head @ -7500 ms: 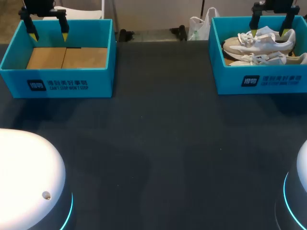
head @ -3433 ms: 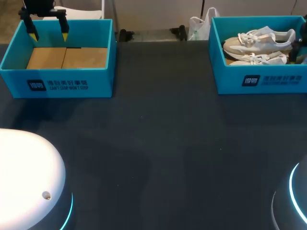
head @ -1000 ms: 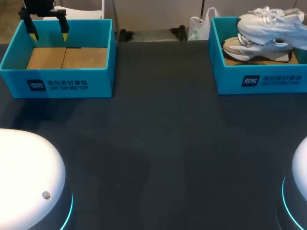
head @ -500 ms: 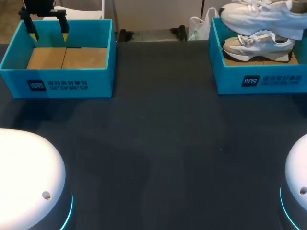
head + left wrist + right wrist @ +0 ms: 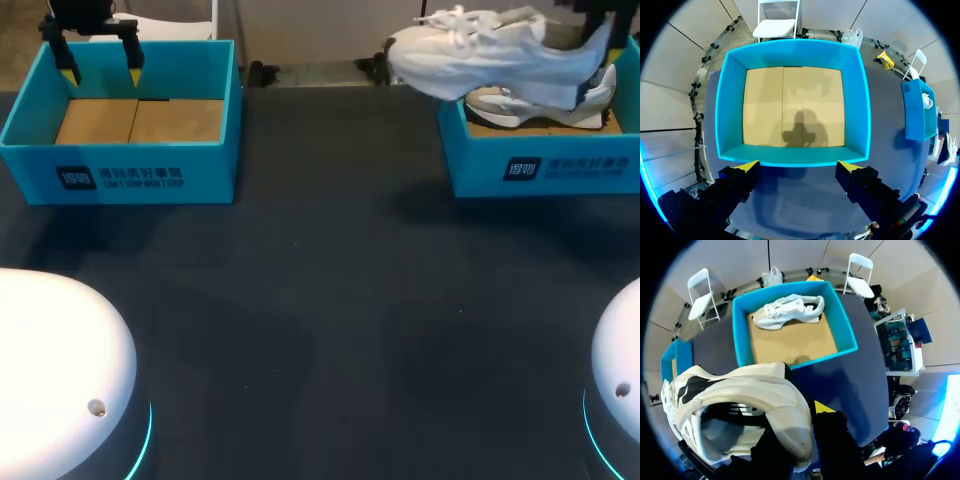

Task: Take the shoe out of the shoebox, open the shoe tongue, remove and reinsert the insole, then place the shoe into the shoebox

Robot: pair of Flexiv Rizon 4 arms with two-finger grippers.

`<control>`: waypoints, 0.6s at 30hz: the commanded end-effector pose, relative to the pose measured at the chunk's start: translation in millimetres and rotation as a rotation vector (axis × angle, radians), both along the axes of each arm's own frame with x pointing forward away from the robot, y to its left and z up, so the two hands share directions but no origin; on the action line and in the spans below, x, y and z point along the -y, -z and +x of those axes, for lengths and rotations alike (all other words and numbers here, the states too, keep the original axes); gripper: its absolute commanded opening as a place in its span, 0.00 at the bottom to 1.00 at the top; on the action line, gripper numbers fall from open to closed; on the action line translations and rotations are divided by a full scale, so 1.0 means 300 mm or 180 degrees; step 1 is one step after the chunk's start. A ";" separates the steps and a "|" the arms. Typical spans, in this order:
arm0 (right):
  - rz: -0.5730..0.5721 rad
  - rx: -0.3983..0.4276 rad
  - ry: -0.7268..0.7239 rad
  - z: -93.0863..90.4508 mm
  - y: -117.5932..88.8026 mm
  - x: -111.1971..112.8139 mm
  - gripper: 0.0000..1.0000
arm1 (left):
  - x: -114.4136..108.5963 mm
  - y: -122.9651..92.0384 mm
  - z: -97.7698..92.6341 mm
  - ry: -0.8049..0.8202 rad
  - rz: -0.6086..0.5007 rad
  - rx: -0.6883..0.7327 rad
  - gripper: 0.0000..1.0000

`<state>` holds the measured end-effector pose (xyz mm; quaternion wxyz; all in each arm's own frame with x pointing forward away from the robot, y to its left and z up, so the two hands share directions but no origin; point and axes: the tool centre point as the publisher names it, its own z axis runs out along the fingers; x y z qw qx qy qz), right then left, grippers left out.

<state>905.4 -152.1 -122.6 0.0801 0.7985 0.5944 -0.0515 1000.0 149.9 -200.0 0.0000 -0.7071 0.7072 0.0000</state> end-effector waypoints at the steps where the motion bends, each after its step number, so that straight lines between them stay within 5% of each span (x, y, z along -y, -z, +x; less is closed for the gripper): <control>1: -0.0140 0.0367 -0.0085 -0.128 -0.005 -0.098 0.00 | 0.000 0.000 0.000 0.0000 0.0000 0.0000 1.00; 5: -0.0013 0.0325 -0.0036 -0.165 0.012 -0.161 0.00 | 0.000 0.000 0.000 0.0000 0.0000 0.0000 1.00; 18: -0.0013 0.0325 -0.0036 -0.165 0.012 -0.161 0.00 | 0.000 0.000 0.000 0.0000 0.0000 0.0000 1.00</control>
